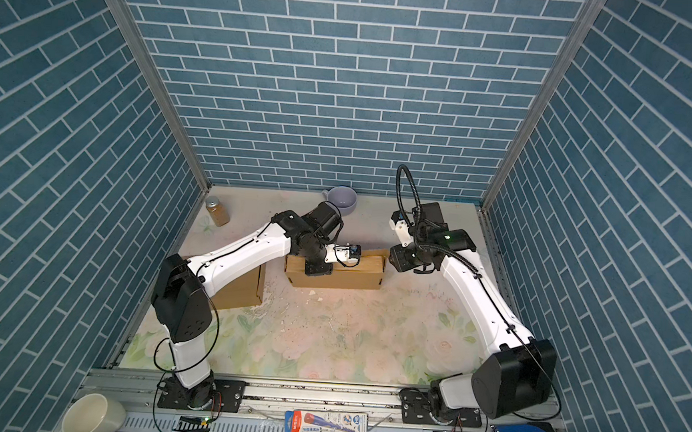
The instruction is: Fold the paper box
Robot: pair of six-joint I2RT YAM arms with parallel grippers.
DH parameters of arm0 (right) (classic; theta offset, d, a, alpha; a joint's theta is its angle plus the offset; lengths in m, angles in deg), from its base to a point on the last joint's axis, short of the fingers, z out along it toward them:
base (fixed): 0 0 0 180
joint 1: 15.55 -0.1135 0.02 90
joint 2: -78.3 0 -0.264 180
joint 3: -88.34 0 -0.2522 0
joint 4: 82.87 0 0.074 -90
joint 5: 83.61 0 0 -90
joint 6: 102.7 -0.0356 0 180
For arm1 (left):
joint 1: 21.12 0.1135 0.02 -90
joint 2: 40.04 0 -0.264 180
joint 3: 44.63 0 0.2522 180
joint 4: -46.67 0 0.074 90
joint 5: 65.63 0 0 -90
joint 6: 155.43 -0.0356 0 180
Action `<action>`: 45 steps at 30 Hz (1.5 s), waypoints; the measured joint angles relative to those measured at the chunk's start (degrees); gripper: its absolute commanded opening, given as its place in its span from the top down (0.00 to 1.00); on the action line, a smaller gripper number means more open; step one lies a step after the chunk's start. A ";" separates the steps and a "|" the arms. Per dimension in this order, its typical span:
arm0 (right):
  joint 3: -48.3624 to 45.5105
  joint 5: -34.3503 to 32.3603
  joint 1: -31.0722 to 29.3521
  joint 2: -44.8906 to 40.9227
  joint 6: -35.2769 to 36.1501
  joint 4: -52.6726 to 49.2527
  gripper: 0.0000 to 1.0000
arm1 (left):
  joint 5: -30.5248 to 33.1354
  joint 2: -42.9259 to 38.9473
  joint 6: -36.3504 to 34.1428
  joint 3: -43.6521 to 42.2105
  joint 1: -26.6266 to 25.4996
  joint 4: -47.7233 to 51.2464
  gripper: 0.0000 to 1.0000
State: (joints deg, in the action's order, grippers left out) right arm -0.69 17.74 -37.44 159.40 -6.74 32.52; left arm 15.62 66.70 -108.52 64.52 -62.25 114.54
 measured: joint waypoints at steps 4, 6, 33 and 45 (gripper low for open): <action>0.13 -0.52 -0.66 1.99 1.27 -0.13 0.70 | -0.09 0.00 0.00 0.00 0.02 0.00 0.67; 0.31 -0.59 -0.72 2.62 1.55 -0.07 0.73 | -0.11 0.00 0.00 0.00 0.04 0.00 0.67; 7.72 5.86 -0.83 8.22 -16.57 -4.61 1.00 | -0.63 0.02 0.17 0.00 0.35 -0.28 0.70; 5.18 10.67 0.59 7.82 -27.36 1.11 1.00 | -0.63 0.04 1.25 0.00 0.46 -0.81 0.70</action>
State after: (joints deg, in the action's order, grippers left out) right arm 4.49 28.41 -36.85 167.22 -34.11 33.63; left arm 14.98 66.74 -107.27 64.52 -61.79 113.73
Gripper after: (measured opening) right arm 0.045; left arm 0.335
